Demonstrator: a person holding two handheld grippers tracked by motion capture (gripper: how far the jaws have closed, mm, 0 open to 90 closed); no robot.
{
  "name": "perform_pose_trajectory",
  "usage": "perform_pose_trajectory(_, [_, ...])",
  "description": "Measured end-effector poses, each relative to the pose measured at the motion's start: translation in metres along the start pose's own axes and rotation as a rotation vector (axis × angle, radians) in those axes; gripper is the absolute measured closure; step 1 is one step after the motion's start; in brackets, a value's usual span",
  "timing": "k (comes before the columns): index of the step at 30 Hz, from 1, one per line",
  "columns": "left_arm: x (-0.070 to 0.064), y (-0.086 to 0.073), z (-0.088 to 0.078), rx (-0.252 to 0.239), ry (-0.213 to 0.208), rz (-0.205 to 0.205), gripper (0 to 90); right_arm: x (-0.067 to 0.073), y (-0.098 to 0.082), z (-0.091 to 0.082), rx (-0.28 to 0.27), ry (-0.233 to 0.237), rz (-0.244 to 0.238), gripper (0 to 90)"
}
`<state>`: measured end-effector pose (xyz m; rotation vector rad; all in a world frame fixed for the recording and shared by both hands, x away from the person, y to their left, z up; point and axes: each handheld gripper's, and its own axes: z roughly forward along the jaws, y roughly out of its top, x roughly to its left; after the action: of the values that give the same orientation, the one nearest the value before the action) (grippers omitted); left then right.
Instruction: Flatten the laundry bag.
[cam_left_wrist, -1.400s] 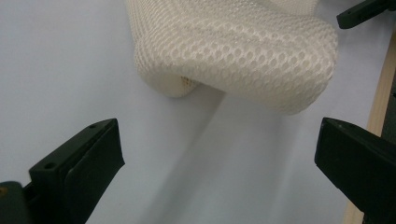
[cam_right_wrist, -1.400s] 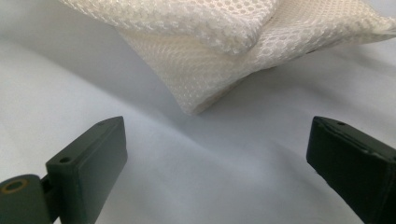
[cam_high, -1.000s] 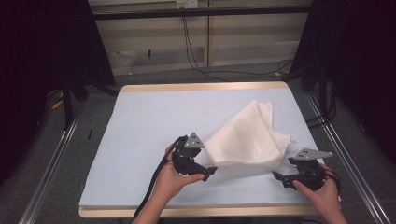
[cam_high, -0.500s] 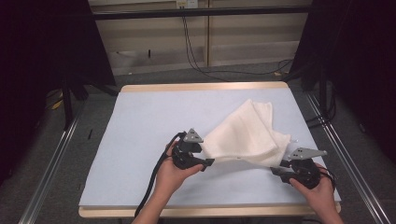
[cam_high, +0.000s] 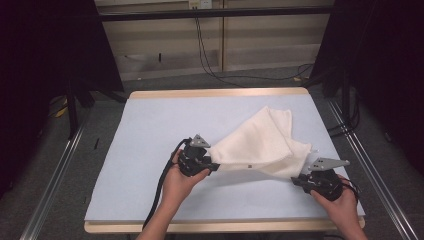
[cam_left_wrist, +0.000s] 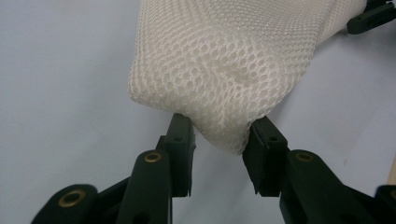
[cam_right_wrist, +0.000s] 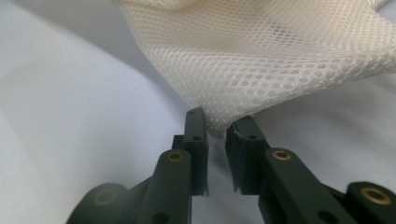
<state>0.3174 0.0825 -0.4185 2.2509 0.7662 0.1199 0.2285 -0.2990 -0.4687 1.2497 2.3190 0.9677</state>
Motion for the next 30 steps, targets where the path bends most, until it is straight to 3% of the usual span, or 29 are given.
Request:
perform_pose_trajectory(8, [0.018,-0.003,0.004,-0.002,0.017,-0.049,72.1,-0.002,0.003,0.001,0.018,-0.003,-0.013,83.1])
perform_pose_trajectory(10, [0.019,-0.003,0.004,0.02,0.024,-0.047,73.2,-0.002,0.004,0.002,0.017,-0.001,-0.01,83.6])
perform_pose_trajectory(23, [0.048,0.002,0.012,0.021,0.075,-0.092,77.6,-0.009,0.022,0.014,0.029,-0.057,-0.007,85.5])
perform_pose_trajectory(25, [0.053,0.003,0.014,-0.002,0.071,-0.123,78.0,-0.01,0.025,0.017,0.027,-0.061,-0.005,85.5])
perform_pose_trajectory(30, [0.068,0.001,0.01,0.012,0.101,-0.157,78.7,-0.012,0.028,0.021,0.025,-0.052,0.007,85.5])
